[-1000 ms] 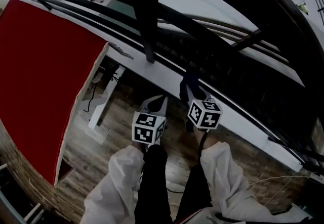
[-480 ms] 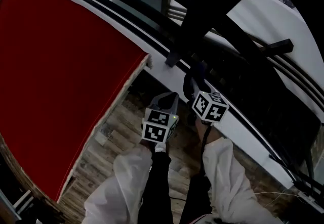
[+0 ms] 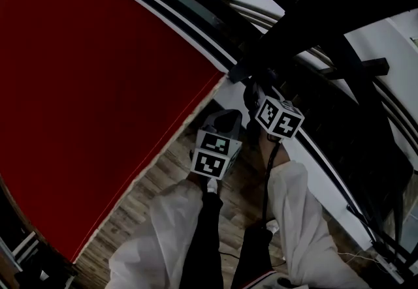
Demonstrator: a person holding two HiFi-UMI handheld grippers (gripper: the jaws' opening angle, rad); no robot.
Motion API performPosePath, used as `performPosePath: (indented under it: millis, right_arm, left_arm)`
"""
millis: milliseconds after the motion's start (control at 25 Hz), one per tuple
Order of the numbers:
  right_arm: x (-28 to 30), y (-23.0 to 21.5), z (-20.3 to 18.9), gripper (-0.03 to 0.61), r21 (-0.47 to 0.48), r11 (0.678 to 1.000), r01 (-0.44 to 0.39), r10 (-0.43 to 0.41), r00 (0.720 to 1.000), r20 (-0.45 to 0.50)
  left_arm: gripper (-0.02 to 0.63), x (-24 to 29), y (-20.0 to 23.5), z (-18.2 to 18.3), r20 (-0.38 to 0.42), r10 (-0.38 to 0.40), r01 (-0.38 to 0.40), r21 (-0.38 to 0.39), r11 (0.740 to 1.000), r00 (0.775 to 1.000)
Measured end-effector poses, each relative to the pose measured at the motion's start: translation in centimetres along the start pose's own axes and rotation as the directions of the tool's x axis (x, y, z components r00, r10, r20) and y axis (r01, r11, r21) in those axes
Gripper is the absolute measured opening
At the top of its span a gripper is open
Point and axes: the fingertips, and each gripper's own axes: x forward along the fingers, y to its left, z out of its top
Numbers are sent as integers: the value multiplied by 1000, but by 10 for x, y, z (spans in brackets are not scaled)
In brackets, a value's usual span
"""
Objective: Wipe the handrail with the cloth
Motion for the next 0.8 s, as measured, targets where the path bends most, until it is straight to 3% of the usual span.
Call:
performPosePath:
  millis: [440, 800]
  right_arm:
    - [-21, -30, -12, 80, 35, 999, 32, -31, 999, -14]
    - [-68, -93, -38, 80, 126, 989, 77, -79, 997, 8]
  left_arm:
    - [3, -1, -22, -15, -34, -17, 17, 10, 1000, 999]
    - [3, 11, -82, -37, -94, -74, 80, 63, 995, 993]
